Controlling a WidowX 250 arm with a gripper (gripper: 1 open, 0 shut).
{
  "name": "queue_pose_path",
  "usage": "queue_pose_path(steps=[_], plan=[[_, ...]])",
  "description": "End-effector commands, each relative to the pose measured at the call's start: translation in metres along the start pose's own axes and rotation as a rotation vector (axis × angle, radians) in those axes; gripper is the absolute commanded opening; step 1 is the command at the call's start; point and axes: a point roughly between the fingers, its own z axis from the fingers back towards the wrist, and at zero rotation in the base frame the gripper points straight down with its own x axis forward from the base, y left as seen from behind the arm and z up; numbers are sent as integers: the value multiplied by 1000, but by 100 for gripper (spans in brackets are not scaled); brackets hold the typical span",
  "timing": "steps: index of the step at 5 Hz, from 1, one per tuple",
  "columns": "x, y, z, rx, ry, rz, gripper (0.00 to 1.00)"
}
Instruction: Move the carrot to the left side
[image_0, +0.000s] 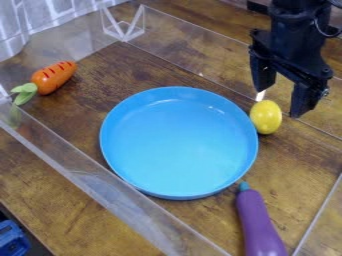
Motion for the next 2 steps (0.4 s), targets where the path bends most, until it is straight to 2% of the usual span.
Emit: queue_pose_path(steps=[1,2], plan=[[12,3,25,15,-81,-1,100],[12,3,21,17,-76,-6,100]])
